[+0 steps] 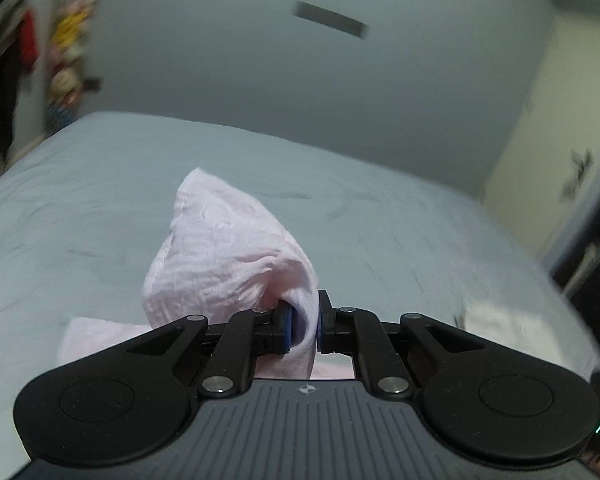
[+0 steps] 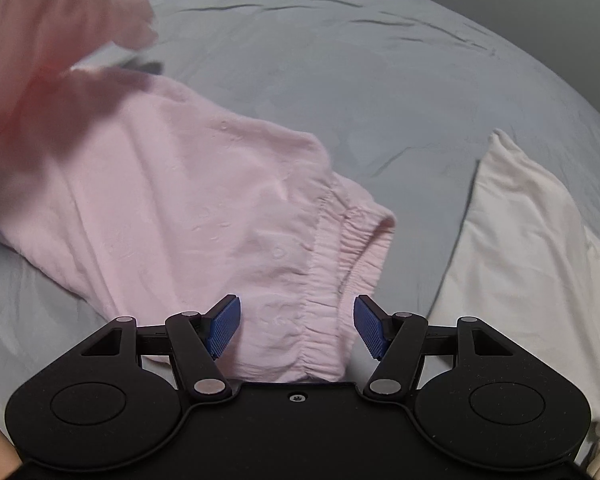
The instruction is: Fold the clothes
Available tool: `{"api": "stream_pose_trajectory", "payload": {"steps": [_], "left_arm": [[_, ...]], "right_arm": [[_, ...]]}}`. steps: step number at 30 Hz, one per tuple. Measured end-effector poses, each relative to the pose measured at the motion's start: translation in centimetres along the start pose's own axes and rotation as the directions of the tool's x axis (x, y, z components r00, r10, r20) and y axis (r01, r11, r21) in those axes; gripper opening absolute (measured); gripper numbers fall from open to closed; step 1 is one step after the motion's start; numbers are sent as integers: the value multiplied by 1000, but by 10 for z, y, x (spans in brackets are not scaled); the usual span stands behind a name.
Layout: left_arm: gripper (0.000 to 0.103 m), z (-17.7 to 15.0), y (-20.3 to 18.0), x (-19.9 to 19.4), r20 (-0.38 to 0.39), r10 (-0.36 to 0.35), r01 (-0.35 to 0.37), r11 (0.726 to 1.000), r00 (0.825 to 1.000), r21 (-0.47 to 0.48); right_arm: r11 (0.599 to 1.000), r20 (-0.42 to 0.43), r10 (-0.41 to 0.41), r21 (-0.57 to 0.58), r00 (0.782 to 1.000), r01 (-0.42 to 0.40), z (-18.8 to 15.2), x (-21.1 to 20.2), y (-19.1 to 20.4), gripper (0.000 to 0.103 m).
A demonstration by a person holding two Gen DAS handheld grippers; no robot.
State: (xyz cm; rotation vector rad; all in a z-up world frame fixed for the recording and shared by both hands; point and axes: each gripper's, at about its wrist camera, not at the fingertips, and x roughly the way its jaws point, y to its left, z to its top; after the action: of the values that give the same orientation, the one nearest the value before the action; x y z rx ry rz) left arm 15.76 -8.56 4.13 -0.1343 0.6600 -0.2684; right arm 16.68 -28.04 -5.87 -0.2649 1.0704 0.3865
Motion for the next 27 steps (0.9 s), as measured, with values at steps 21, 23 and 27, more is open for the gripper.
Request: {"api": "stream_pose_trajectory", "payload": {"steps": [21,23,27], "left_arm": [[30,-147,-189,79,-221,-41,156,833,974,531],[32,-155,-198,78,-257,-83,207,838,963,505],[33,-156,-190,54,-254,-108,226,837,961,499]], "right_arm": [[999,-16,3,41,1000,-2,14,-25,-28,61],[999,-2,14,50,1000,-14,21,-31,-25,61],[998,4,58,33,998,-59,33,-36,-9,62]]}}
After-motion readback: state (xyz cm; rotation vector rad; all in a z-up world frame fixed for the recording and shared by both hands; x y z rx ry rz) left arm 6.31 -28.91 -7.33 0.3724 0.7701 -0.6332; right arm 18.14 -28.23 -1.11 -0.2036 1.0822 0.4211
